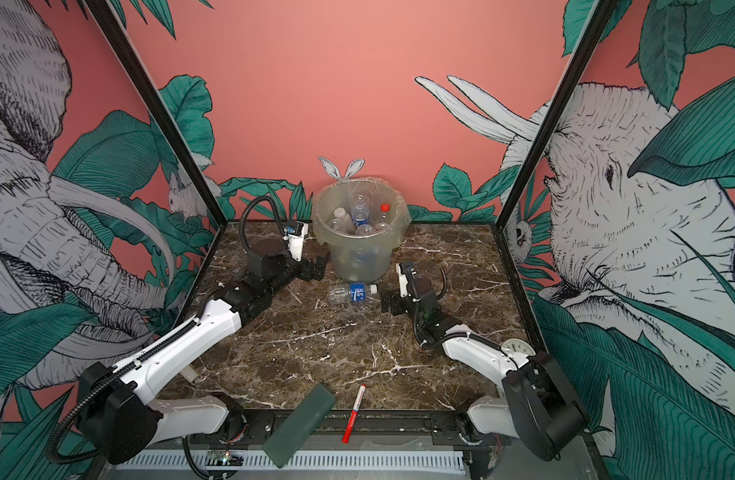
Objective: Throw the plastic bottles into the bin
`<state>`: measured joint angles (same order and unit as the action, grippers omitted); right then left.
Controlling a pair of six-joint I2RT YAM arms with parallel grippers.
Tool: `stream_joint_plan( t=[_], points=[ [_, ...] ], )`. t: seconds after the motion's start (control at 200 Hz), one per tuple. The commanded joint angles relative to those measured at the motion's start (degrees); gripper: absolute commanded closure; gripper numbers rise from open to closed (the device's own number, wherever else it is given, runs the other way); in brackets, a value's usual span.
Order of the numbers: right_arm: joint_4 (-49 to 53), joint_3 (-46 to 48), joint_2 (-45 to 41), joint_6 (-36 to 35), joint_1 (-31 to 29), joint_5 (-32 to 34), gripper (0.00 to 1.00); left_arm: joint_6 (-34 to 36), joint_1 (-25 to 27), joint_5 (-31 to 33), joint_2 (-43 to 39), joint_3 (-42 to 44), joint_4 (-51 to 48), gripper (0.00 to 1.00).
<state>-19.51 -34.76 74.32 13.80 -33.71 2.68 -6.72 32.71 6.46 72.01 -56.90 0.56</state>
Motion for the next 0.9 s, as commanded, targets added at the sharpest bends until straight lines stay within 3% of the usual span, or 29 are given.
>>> stream_joint_plan(
  t=[0.0, 0.205, 0.56, 0.895],
  points=[
    [-3.7, -2.7, 1.1, -3.2, -3.2, 0.6, 0.01, -1.9, -0.2, 0.8, -0.9, 3.4, 3.3, 0.00],
    [-0.3, -3.4, 2.8, -0.6, -6.9, 4.9, 0.01, -3.4, -1.0, 0.1, 3.6, 7.6, 7.8, 0.00],
    [4.0, -5.8, 5.2, -2.0, -6.9, 4.3, 0.01, -9.0, -7.1, -6.2, 16.0, 7.7, 16.0, 0.00],
    [-1.2, -1.7, 5.2, 2.8, -4.2, 2.8, 0.01, -9.0, -8.2, -9.3, 25.4, 1.4, 11.4, 0.00]
  ],
)
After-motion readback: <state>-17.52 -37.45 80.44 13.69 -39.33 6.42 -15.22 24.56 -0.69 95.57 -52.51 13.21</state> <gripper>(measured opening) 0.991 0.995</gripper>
